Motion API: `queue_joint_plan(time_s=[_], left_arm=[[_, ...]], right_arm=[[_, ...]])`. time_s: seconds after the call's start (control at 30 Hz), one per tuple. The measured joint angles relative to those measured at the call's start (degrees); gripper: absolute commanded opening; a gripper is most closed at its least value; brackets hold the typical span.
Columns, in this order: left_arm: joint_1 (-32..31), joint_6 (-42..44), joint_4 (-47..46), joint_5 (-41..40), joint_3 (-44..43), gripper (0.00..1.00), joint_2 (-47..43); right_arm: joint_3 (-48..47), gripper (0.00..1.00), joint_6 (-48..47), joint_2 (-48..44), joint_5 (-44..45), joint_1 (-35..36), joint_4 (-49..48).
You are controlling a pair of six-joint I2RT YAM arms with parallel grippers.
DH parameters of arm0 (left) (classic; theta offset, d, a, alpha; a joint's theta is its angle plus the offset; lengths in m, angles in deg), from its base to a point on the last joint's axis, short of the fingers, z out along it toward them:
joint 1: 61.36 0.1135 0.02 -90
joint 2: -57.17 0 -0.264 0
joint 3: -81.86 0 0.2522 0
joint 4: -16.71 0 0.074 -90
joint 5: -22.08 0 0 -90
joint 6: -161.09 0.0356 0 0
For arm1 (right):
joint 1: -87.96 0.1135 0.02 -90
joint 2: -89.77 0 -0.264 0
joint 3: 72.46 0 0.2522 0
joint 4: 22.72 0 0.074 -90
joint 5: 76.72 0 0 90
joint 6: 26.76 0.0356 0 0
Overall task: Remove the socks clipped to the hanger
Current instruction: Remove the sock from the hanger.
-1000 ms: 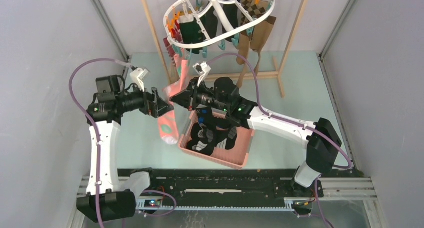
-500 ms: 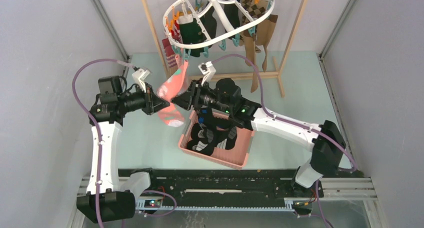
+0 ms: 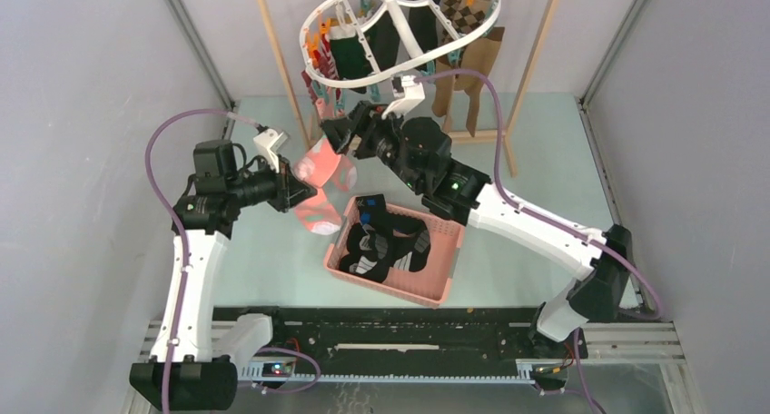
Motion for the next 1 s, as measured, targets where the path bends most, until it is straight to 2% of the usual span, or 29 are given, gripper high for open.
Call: queue_joint_plan(time_s=[0.33,0.63,0.73,0.8,0.83,0.9,1.0], left_arm=[[-0.4,-0.8,-0.3,-1.7,0.1,0.05,-1.4],[-0.4,-0.8,-0.3,-2.1,0.1,0.05,-1.7],[-0.4,-0.8,-0.3,-2.2,0.1,0.05,-1.7],[-0.4,-0.8,-0.3,-2.4,0.1,0.05,-1.7],[-0.4,-0.8,-0.3,-2.5,0.1,0.05,-1.7],[-0.4,-0.8,-0.3,-2.8,0.1,0.05,-1.7],[-0.5,-0.8,-0.3,-3.5,0.6,0.04,-1.8]], right_arm=[[-15.1,0.67,-1.8,10.7,4.2,-3.0,6.4],[-19.9,0.56,-2.7,14.4,4.2,-3.7,9.8],[-20.9,0.40,-3.4,14.6,4.3,-3.7,10.5],[-21.6,0.19,-4.1,14.8,4.3,-3.7,11.0],[-22.1,0.13,-4.3,14.9,4.2,-3.8,11.1],[-22.7,0.06,-4.7,15.0,3.9,-4.0,11.2],[-23.4,0.01,-4.9,15.0,3.5,-4.1,11.5]])
